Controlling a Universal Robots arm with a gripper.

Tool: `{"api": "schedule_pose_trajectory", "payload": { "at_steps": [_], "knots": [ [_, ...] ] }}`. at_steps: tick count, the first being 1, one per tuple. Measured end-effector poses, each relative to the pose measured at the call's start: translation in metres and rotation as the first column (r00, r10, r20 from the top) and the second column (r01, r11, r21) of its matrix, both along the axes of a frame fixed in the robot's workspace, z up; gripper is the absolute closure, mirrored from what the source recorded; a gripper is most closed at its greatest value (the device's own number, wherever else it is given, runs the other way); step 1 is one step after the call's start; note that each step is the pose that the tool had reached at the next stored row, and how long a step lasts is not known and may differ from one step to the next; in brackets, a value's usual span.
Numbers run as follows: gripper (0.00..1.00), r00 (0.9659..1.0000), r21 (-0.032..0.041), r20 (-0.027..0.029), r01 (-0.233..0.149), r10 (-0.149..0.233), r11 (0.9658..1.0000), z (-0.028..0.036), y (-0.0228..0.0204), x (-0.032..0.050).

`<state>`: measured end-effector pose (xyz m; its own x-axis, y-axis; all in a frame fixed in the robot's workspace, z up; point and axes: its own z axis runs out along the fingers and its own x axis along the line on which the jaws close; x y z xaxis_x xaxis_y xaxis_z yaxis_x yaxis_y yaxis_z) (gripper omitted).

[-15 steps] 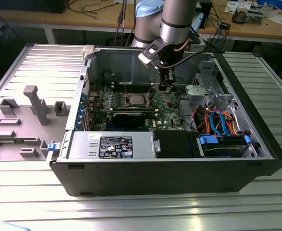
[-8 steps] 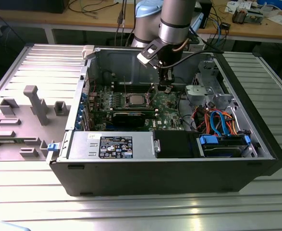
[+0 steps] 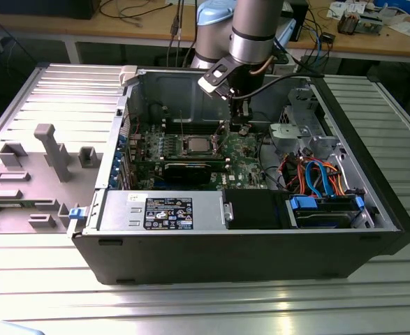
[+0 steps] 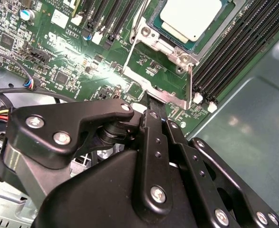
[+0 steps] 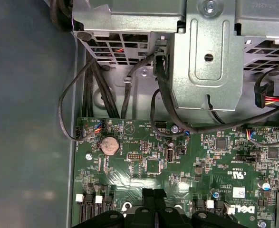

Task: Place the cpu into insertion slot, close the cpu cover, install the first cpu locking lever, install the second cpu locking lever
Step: 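Close the cpu cover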

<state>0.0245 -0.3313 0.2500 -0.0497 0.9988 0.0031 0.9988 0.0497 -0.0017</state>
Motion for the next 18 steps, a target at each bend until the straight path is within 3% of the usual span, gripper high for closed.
{"api": "schedule_pose_trajectory", "payload": {
  "at_steps": [18],
  "knots": [
    [0.89, 1.0, 0.0, 0.0, 0.0, 0.0, 1.0, -0.0005, 0.0, -0.0081]
  ]
}}
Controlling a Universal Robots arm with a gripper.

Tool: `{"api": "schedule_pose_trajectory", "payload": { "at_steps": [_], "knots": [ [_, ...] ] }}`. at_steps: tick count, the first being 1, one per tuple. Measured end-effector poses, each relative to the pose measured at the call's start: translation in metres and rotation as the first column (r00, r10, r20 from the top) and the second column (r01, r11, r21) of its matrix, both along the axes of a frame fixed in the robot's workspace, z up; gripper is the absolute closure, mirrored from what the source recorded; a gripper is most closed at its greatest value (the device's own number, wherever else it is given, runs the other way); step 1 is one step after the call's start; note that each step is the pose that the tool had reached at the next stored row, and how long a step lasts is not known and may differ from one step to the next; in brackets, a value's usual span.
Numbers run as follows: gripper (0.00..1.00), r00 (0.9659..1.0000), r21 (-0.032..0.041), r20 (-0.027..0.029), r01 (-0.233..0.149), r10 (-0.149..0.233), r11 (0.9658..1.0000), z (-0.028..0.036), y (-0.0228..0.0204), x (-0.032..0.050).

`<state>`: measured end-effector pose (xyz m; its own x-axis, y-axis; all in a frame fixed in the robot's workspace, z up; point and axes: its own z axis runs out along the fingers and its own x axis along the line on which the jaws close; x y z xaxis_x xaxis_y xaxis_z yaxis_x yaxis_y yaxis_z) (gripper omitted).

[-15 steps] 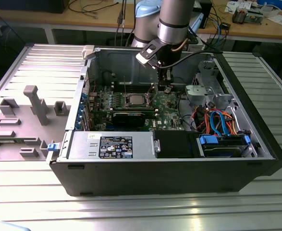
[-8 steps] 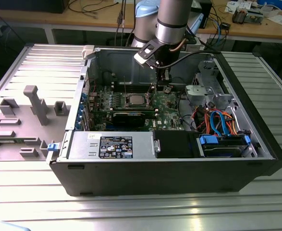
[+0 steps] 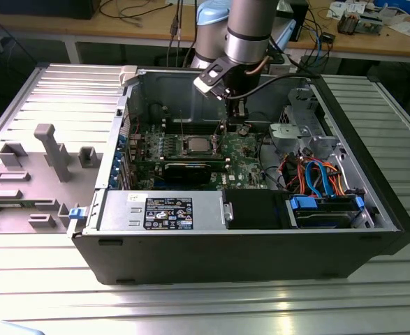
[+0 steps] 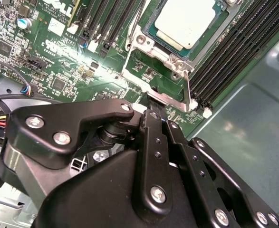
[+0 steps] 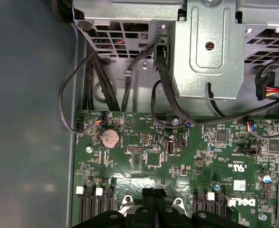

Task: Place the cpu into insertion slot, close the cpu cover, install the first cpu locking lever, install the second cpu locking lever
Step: 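Close the cpu cover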

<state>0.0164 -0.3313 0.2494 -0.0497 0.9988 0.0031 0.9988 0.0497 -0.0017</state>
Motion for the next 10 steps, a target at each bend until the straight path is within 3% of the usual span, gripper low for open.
{"api": "schedule_pose_trajectory", "payload": {
  "at_steps": [10],
  "knots": [
    [0.89, 1.0, 0.0, 0.0, 0.0, 0.0, 1.0, -0.0002, 0.0, -0.0024]
  ]
}}
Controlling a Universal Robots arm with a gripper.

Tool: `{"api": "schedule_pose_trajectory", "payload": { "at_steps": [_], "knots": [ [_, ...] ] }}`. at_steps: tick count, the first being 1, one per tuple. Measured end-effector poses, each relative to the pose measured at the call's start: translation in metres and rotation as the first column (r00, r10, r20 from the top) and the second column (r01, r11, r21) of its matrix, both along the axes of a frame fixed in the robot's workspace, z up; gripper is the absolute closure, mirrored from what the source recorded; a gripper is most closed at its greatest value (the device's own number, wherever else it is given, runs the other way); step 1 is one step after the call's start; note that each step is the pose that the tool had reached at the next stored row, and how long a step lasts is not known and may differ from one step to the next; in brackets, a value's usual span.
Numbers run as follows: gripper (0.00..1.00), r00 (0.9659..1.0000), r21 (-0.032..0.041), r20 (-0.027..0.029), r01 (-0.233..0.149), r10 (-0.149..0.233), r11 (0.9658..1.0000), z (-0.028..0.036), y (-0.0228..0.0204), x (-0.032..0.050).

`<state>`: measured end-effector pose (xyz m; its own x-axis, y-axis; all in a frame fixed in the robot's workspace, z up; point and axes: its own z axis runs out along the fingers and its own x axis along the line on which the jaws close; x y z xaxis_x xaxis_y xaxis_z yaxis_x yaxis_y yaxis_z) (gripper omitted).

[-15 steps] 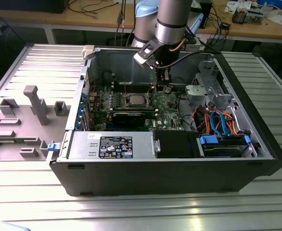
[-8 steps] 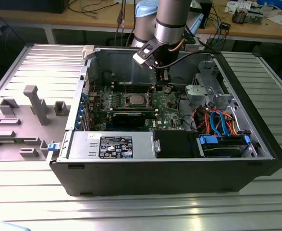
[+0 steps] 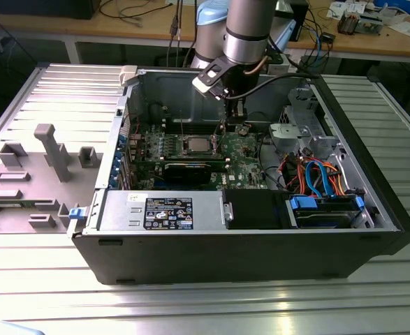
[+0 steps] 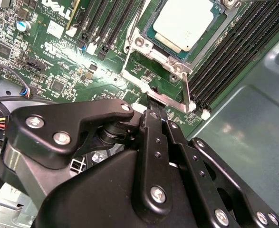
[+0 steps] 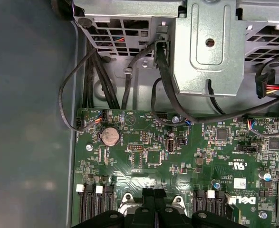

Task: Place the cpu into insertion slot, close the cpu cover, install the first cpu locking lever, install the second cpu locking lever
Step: 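Close the cpu cover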

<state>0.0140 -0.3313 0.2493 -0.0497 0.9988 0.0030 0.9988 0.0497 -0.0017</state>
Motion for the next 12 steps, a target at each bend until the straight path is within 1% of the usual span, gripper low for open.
{"api": "schedule_pose_trajectory", "payload": {
  "at_steps": [12],
  "knots": [
    [0.89, 1.0, 0.0001, 0.0, 0.0, 0.0, 1.0, -0.0002, 0.0, -0.003]
  ]
}}
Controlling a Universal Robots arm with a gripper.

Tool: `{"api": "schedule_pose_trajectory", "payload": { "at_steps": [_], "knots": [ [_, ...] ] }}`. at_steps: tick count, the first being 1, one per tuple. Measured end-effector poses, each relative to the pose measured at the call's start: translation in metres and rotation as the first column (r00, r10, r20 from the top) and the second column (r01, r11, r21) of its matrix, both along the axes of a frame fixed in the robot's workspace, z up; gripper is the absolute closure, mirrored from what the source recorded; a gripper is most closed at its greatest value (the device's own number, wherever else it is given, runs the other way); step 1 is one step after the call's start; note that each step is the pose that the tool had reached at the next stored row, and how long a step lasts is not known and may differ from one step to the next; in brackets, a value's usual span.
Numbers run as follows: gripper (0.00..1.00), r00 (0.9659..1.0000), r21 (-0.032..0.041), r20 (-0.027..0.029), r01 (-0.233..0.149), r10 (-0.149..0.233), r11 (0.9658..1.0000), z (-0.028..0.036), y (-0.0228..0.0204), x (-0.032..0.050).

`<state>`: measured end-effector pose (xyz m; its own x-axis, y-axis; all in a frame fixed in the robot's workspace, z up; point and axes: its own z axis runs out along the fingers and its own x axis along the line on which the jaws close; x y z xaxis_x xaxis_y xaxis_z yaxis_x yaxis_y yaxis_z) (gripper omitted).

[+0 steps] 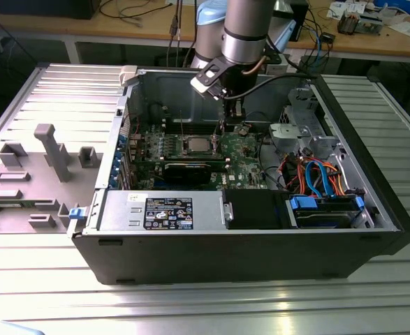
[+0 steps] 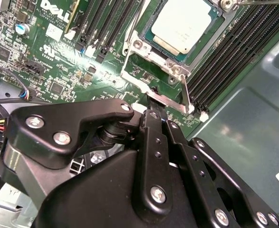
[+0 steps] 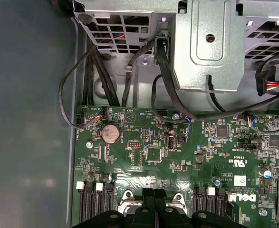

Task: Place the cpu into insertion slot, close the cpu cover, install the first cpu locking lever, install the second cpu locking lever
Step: 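Close the cpu cover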

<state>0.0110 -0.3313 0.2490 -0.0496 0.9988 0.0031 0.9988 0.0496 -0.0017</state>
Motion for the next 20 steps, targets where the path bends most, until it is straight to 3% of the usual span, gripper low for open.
{"api": "schedule_pose_trajectory", "payload": {
  "at_steps": [20],
  "knots": [
    [0.89, 1.0, 0.0, 0.0, 0.0, 0.0, 1.0, -0.0002, 0.0, -0.0057]
  ]
}}
